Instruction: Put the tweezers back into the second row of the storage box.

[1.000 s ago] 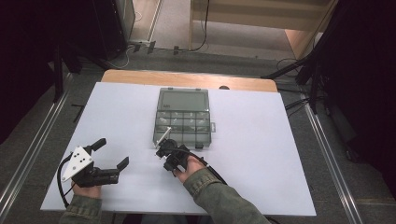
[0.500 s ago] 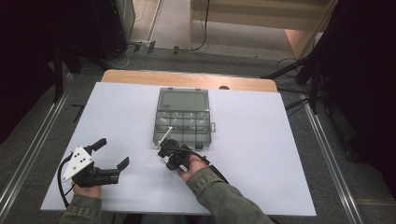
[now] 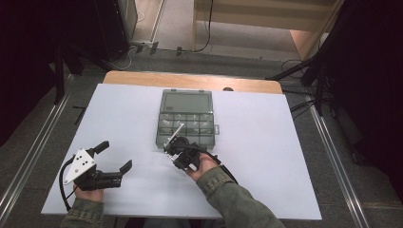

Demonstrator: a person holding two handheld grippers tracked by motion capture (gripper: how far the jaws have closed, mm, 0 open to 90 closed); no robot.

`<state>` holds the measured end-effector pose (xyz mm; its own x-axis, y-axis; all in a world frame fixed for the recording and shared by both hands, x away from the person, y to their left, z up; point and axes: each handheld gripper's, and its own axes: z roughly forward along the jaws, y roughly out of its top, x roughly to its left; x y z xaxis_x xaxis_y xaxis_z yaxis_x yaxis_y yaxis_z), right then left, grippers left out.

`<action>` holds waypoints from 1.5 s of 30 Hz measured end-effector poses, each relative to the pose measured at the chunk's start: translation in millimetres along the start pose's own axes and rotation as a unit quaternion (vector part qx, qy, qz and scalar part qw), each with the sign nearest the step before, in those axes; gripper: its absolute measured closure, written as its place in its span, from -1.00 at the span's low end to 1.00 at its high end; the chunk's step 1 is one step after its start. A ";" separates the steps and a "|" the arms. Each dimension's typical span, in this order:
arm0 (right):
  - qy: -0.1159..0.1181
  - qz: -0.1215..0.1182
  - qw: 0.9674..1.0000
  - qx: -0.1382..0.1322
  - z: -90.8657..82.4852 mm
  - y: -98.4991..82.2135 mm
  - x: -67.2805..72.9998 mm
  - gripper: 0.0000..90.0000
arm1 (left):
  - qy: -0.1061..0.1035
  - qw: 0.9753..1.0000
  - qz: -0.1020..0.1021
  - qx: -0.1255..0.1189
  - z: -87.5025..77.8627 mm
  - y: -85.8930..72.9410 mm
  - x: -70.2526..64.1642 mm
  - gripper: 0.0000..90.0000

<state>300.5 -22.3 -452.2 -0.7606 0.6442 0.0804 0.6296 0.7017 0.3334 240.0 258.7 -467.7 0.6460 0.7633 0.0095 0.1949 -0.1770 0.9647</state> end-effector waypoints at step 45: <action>-0.018 0.069 0.994 -0.085 -38.2 7.9 -90.4 0.94 | -0.012 1.000 0.004 0.004 3.1 0.1 -2.5 -1.00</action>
<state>368.3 -86.6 -421.0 -0.6610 0.7433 0.1033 0.6891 0.5467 0.4756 240.7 254.8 -468.4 0.6658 0.7461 0.0112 0.1945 -0.1880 0.9627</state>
